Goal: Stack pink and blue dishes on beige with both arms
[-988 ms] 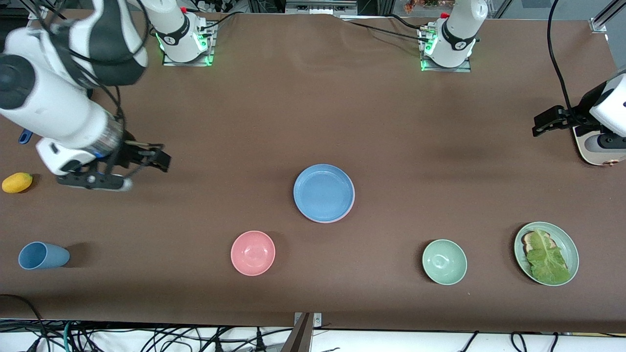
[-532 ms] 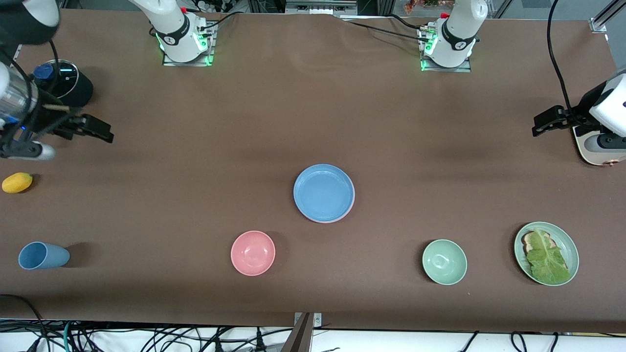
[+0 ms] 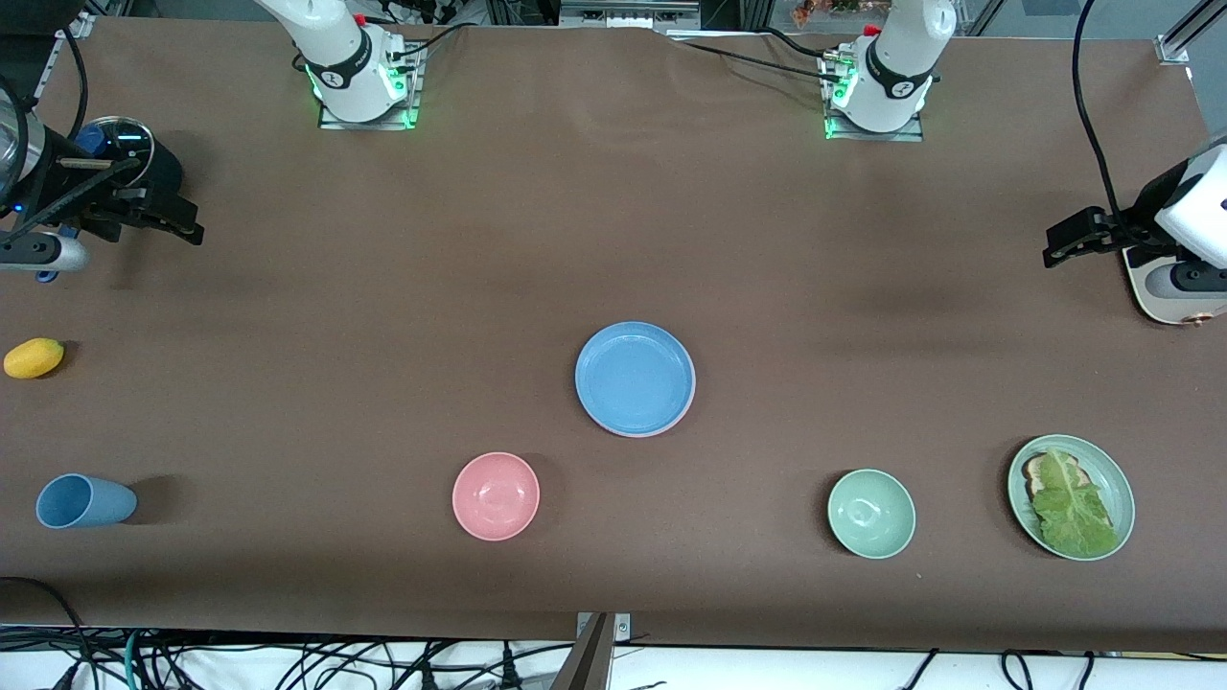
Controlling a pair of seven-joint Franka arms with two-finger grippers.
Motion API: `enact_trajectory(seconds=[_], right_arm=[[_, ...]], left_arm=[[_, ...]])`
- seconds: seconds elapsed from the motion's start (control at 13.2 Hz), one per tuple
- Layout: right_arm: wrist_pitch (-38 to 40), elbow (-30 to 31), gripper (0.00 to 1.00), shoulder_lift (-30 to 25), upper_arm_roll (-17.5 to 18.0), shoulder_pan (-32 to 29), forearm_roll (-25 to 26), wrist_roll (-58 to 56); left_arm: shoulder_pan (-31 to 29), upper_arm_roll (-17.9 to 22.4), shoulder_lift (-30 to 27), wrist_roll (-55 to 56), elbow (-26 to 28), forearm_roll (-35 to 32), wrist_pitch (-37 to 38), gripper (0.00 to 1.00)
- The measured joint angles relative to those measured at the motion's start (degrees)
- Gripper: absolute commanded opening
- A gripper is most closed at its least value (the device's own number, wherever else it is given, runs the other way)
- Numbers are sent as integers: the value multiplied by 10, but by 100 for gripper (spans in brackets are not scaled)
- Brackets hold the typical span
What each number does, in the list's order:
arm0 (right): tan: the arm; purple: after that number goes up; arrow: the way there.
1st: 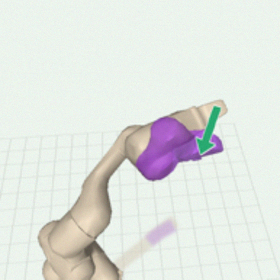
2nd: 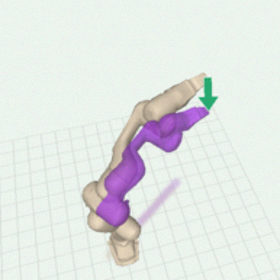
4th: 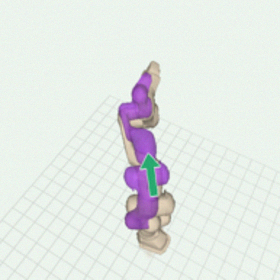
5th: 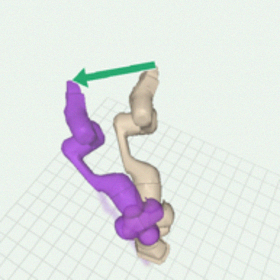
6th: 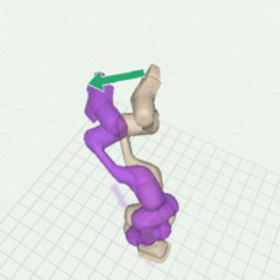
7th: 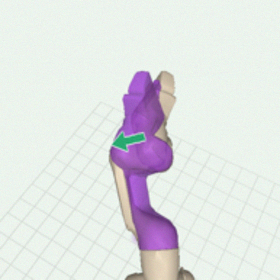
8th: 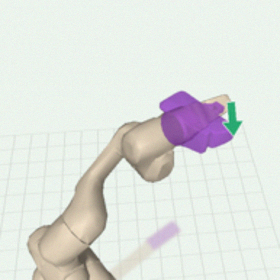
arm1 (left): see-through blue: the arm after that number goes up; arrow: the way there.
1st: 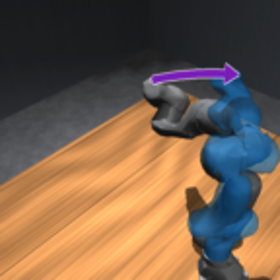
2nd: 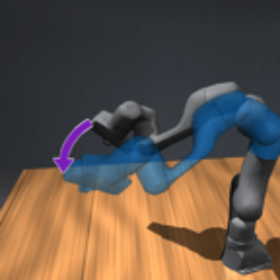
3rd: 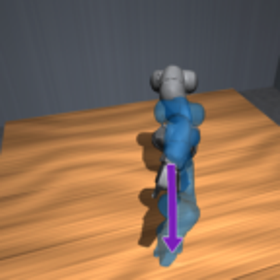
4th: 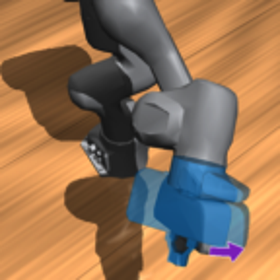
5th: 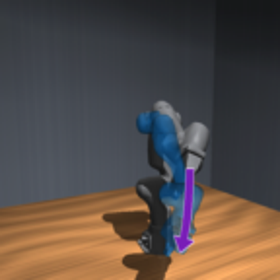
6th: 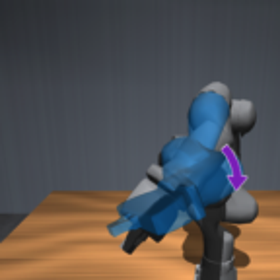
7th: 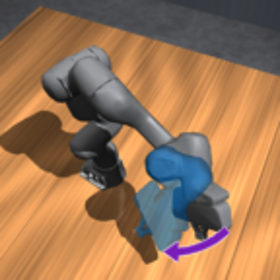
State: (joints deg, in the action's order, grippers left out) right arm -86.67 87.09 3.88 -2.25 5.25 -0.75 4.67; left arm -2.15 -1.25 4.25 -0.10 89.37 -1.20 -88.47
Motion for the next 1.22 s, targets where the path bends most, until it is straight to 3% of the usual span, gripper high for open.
enact_trajectory(seconds=[1.22], right_arm=[[4, 0, 100, -1, -2, -5, 2, -27]], left_arm=[[0, 0, 1, 0, 0, 0, 0, 100]])
